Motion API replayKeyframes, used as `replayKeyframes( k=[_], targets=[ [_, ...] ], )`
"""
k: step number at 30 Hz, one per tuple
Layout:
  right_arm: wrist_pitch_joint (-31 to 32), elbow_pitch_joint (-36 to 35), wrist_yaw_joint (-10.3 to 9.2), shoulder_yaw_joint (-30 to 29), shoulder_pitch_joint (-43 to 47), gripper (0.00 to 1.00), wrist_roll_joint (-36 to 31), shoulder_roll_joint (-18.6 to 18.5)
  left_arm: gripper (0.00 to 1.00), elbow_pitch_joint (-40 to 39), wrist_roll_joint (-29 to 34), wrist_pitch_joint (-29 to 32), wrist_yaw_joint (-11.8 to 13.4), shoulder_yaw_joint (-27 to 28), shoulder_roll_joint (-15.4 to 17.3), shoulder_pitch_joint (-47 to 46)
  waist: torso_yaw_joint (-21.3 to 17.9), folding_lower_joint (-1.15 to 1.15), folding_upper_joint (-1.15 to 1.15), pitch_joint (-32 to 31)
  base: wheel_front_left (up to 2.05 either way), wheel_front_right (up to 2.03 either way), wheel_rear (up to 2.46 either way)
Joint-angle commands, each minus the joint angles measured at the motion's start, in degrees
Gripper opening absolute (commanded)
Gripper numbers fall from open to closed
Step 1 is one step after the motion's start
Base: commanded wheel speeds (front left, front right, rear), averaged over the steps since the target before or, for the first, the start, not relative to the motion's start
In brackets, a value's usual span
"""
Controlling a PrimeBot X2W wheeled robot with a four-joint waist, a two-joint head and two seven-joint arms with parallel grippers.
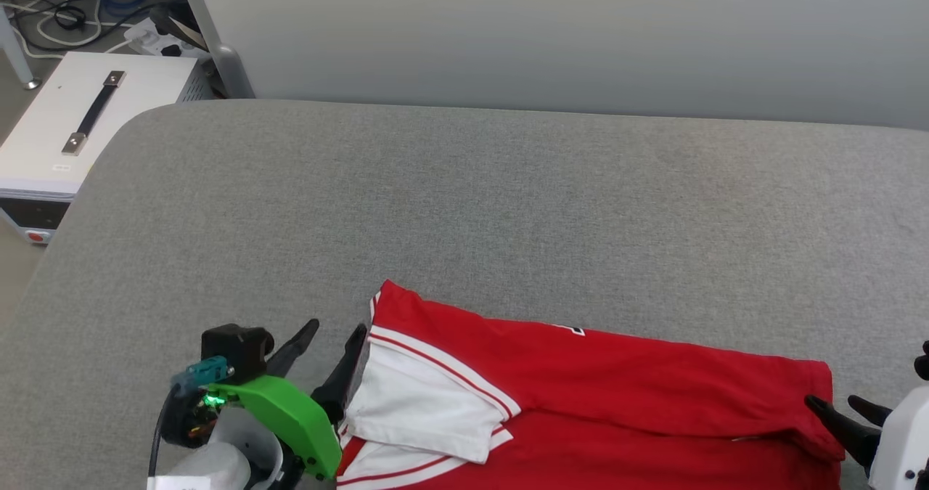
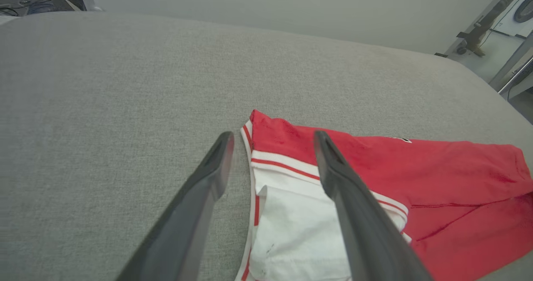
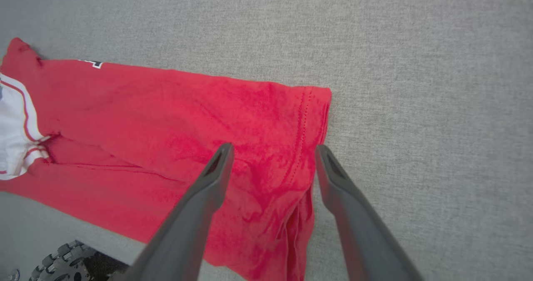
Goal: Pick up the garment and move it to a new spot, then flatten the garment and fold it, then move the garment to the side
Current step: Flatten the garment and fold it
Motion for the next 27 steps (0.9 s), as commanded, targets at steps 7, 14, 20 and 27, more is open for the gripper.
replayKeyframes(
  k=[7, 14, 20, 27],
  targets=[
    [8.91, 0.17, -0.03, -10.33, 2.14, 1.00, -3.83, 7.36, 1.00, -1.86, 10.20, -5.39, 2.31, 6.95, -2.03, 2.15, 1.44, 0.00, 0.00, 1.11, 0.00, 0.00, 0.00],
    [14.44, 2.87, -0.03, -21.49, 1.37, 1.00, -7.62, 15.19, 1.00, -6.26, 27.77, -5.45, 0.72, 19.94, -7.69, 8.04, 3.13, 0.00, 0.00, 3.15, 0.00, 0.00, 0.00],
    [17.77, 3.53, -0.03, -26.06, 1.03, 1.00, -10.53, 19.06, 1.00, -6.55, 35.59, -5.46, -3.58, 26.08, -12.03, 11.51, 4.15, 0.00, 0.00, 4.62, 0.00, 0.00, 0.00],
    [21.44, 3.33, -0.03, -26.02, 0.90, 1.00, -10.61, 22.84, 1.00, -5.38, 40.13, -5.46, -8.46, 31.93, -16.22, 13.13, 4.60, 0.00, 0.00, 6.13, 0.00, 0.00, 0.00]
  ],
)
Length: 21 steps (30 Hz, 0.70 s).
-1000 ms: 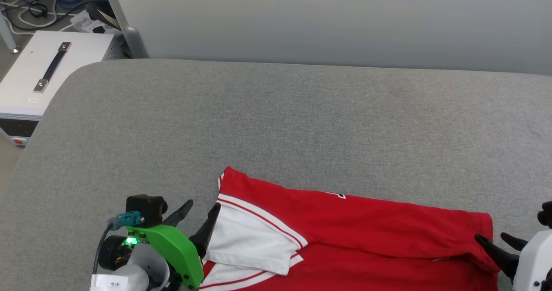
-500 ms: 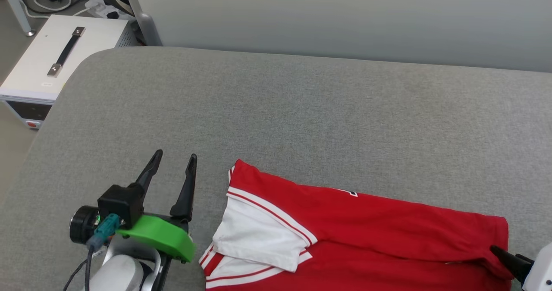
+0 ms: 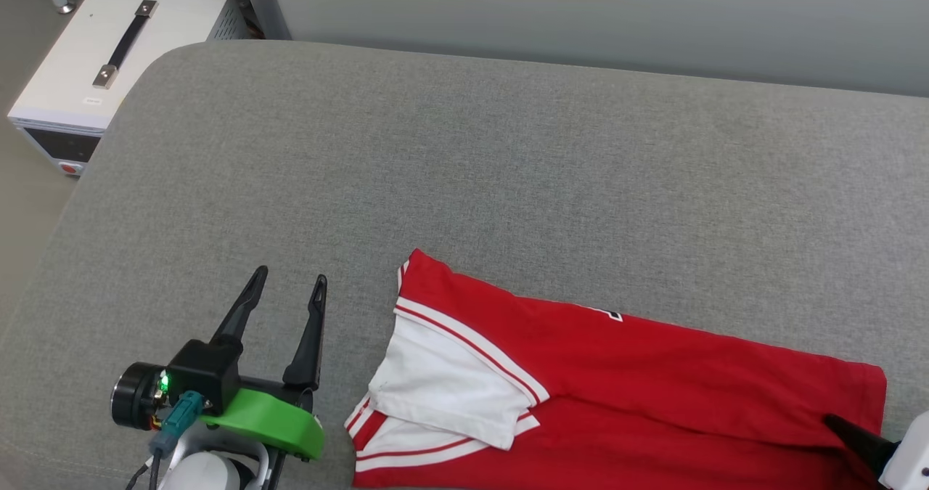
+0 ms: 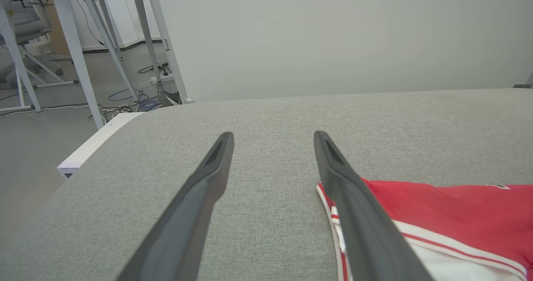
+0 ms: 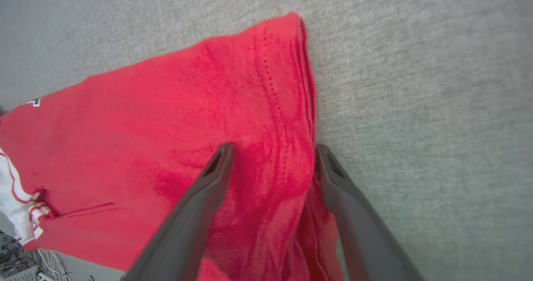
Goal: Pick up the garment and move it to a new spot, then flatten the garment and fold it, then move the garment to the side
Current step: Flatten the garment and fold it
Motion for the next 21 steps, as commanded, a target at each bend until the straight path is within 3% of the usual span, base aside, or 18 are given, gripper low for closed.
replayKeyframes(
  k=[1, 11, 14, 21],
  targets=[
    [1.18, 0.68, -0.03, 1.39, 0.11, 1.00, 0.64, 2.44, 1.00, 0.31, 0.89, -0.32, -0.95, 1.14, -1.06, 0.84, 0.19, 0.00, 0.00, 0.38, 0.00, 0.00, 0.00],
    [0.38, 0.95, -0.03, 4.41, -0.16, 1.00, 1.20, 4.63, 1.00, 1.70, 4.62, -0.32, -5.52, 6.52, -5.13, 0.78, -0.21, 0.00, 0.00, 0.65, 0.00, 0.00, 0.00],
    [-1.25, 1.63, -0.03, 5.11, -0.19, 0.00, 1.01, 3.82, 1.00, 1.97, 5.39, -0.32, -6.25, 7.48, -5.80, 0.82, -0.39, 0.00, 0.00, 0.47, 0.00, 0.00, 0.00],
    [-6.47, 3.45, -0.03, 5.31, -0.68, 0.00, -0.41, 1.10, 1.00, 2.58, 6.34, -0.32, -7.21, 9.10, -6.83, 1.14, -0.83, 0.00, 0.00, -0.52, 0.00, 0.00, 0.00]
  ],
)
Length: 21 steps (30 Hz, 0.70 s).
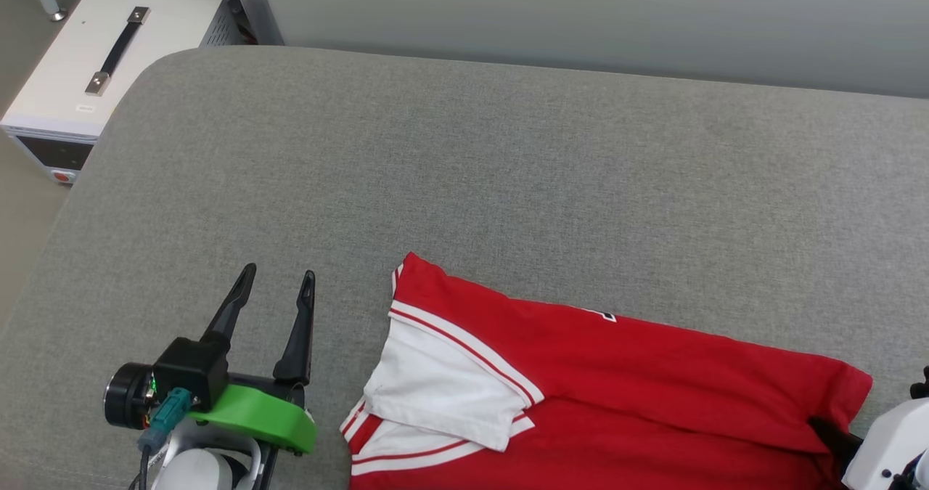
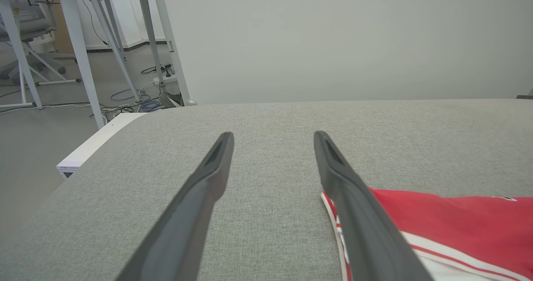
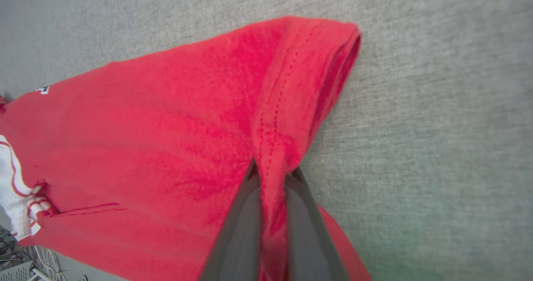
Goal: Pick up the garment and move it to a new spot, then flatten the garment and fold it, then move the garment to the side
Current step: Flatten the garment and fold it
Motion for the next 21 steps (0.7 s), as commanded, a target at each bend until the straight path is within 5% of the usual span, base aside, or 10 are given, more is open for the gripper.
replayKeyframes(
  k=[1, 14, 21],
  targets=[
    [-0.87, 1.05, -0.03, 0.94, -0.30, 0.00, -0.25, 0.12, 1.00, 0.25, 0.76, -0.32, -0.34, 0.25, -0.57, 0.95, -0.18, 0.00, 0.00, -0.40, 0.00, 0.00, 0.00],
    [-8.38, 3.68, -0.03, -3.78, -2.70, 0.00, -5.59, -7.04, 1.00, 0.96, 0.92, -0.32, -0.79, 0.53, -1.43, 1.25, -0.19, 0.00, 0.00, -2.14, 0.00, 0.00, 0.00],
    [-7.84, 1.42, -0.03, -4.41, -1.74, 0.00, -5.60, -6.60, 1.00, 0.78, 0.56, -0.32, -0.82, 0.88, -1.44, 2.06, -0.12, 0.00, 0.00, -3.48, 0.00, 0.00, 0.00]
  ],
)
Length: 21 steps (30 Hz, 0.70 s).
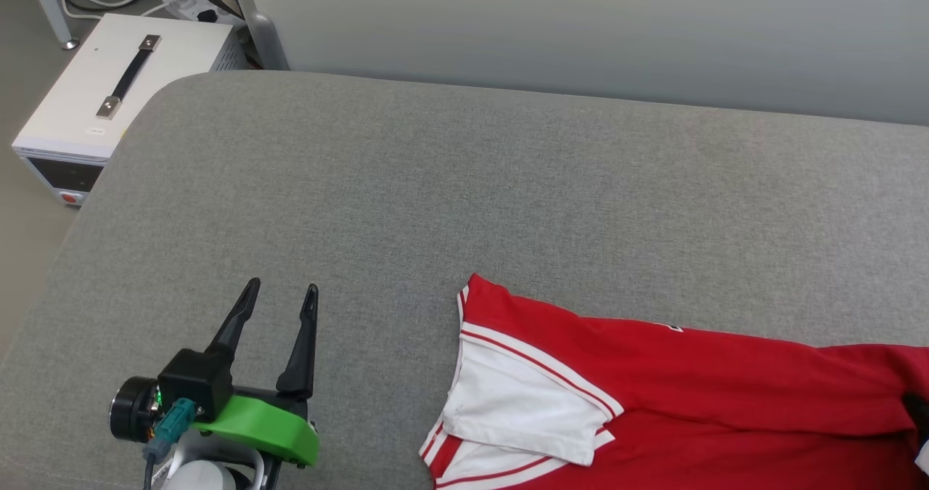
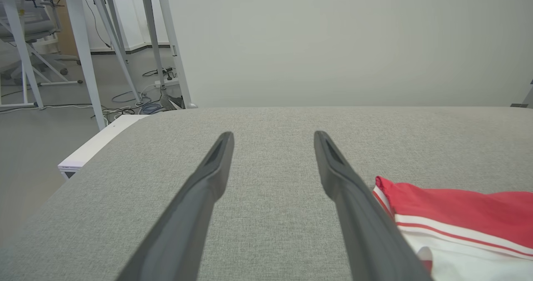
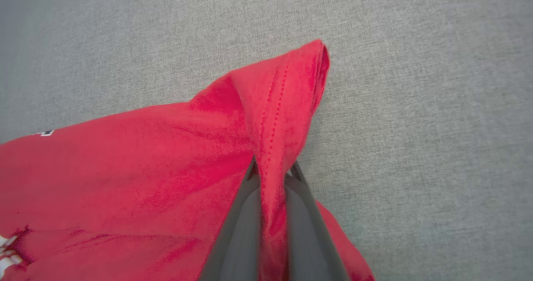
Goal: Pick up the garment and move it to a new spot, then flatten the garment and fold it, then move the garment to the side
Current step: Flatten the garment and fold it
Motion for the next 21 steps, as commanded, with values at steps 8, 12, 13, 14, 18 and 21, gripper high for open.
replayKeyframes(
  k=[8, 12, 13, 14, 18, 21],
  targets=[
    [1.19, -7.71, -0.10, 3.65, 4.35, 0.00, 1.04, 3.26, 1.00, 0.45, -0.46, -0.33, -0.16, -0.02, -0.77, 2.09, -0.05, 0.00, 0.00, -2.62, 0.00, 0.00, 0.00],
    [3.04, -10.81, -0.10, 4.88, 6.34, 0.00, 1.26, 6.25, 1.00, 1.18, -0.85, -0.33, -0.16, -0.54, -0.93, 2.84, 0.33, 0.00, 0.00, -4.62, 0.00, 0.00, 0.00],
    [3.68, -11.85, -0.10, 5.37, 6.89, 0.00, 1.54, 7.00, 1.00, 1.40, -0.93, -0.33, -0.16, -0.69, -0.94, 3.09, 0.47, 0.00, 0.00, -5.24, 0.00, 0.00, 0.00],
    [4.25, -12.73, -0.10, 5.86, 7.33, 0.00, 1.83, 7.45, 1.00, 1.55, -1.01, -0.33, -0.16, -0.79, -0.93, 3.30, 0.55, 0.00, 0.00, -5.63, 0.00, 0.00, 0.00],
    [5.93, -16.58, -0.10, 8.21, 8.34, 0.00, 3.00, 9.28, 1.00, 1.77, -1.37, -0.33, -0.16, -0.86, -0.89, 3.86, 1.20, 0.00, 0.00, -6.91, 0.00, 0.00, 0.00],
    [7.44, -18.50, -0.10, 9.26, 8.42, 0.00, 4.63, 12.65, 1.00, 1.94, -1.62, -0.33, -0.16, -0.73, -0.90, 4.24, 1.90, 0.00, 0.00, -7.55, 0.00, 0.00, 0.00]
  ],
)
